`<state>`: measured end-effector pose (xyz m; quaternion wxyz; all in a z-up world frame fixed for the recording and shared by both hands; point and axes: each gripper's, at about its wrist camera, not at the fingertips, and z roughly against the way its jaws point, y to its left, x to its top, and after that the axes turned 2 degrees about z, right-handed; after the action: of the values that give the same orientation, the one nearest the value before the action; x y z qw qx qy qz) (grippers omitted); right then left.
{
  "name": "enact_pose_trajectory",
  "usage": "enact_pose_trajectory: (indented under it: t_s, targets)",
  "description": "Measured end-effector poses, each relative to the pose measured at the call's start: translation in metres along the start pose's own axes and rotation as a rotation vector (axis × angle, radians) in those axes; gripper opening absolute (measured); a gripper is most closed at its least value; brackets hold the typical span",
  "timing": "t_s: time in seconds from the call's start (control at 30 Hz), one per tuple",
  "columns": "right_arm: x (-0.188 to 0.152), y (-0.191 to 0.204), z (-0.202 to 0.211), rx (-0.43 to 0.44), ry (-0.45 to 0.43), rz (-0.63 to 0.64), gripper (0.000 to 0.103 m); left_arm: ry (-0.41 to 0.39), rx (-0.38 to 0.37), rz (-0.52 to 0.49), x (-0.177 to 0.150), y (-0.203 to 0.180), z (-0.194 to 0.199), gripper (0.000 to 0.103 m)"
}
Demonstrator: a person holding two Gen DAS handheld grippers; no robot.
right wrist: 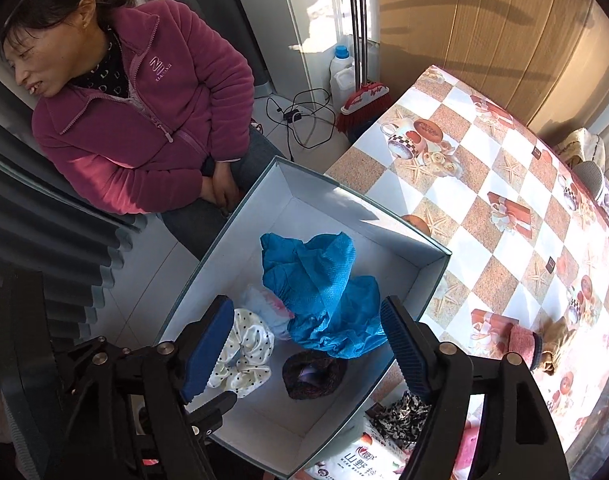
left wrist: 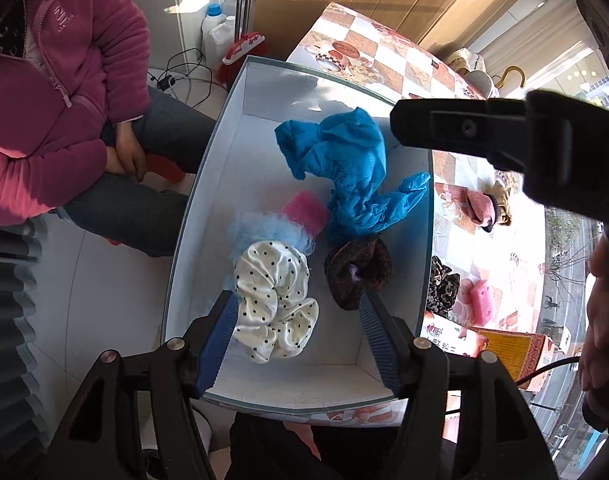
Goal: Organize soft objects
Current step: 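Withdraw both tools from the box back toward the pile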
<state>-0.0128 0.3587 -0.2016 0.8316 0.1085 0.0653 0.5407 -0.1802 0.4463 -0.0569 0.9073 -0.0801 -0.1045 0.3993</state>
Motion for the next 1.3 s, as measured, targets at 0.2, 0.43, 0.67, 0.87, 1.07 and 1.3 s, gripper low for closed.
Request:
enact_pose_trajectory:
  t_s: [0.2,0.43,0.67,0.87,1.07,1.3]
  targets:
    - [-0.015,-0.025,0.016,0.006,-0.006,-0.088,0.077,0.022,-0.021,-0.009,-0.012,-0.001,-0.003,0.068]
    - [-0.06,-0.055,0.042,-0.024,-0.004,-0.192,0.077,0.013,-0.012,-0.116,-0.025,-0.032,-0.001,0.068]
    - [-0.106,-0.065,0.064,-0.023,-0.012,-0.281,0.077,-0.011,0.03,-0.239,-0.035,-0.062,0.005,0.068]
    - [-0.152,-0.08,0.094,-0.043,-0.04,-0.357,0.077,0.015,0.008,-0.303,-0.044,-0.083,0.001,0.068]
    - [-0.211,-0.119,0.13,-0.13,-0.065,-0.482,0.077,0.06,-0.047,-0.42,-0.056,-0.123,-0.003,0.068]
    - [-0.26,-0.176,0.148,-0.174,-0.065,-0.635,0.077,0.153,-0.061,-0.542,-0.062,-0.18,-0.03,0.069]
